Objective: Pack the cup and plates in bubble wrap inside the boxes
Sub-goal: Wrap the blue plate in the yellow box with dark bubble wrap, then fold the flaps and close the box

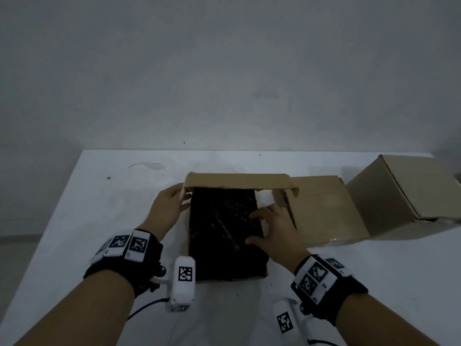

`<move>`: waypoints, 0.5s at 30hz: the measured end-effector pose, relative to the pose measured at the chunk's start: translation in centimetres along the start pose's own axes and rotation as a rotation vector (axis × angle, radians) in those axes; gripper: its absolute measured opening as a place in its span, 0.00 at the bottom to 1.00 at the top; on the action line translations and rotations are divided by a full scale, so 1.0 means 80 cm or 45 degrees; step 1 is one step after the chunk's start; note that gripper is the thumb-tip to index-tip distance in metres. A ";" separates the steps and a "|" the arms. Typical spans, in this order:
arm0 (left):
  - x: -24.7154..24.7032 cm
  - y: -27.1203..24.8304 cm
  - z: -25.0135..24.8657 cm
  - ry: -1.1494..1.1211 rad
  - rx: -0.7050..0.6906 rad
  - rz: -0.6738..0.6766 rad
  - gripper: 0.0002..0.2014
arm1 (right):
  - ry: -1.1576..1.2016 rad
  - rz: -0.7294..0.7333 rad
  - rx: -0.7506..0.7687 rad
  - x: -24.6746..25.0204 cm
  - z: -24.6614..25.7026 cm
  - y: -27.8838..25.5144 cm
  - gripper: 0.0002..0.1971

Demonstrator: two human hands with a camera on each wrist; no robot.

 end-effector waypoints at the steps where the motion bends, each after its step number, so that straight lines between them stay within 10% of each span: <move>1: 0.000 -0.001 -0.002 -0.040 0.030 0.019 0.14 | 0.145 -0.064 -0.072 0.000 -0.001 -0.001 0.16; 5: -0.003 -0.007 -0.018 -0.053 0.063 0.060 0.18 | 0.703 -0.309 -0.448 0.012 -0.007 0.019 0.06; 15: -0.013 -0.008 -0.040 -0.040 0.208 0.064 0.20 | 0.845 0.029 -0.521 0.038 0.023 0.069 0.18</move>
Point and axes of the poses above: each hand's wrist, its own y-axis towards the middle knuckle, its own x-axis out of the back of the hand, z = x × y, the point moved 2 cm from there along y, towards the middle knuckle, and after that the axes turned 7 degrees about -z, right-handed, at the moved point
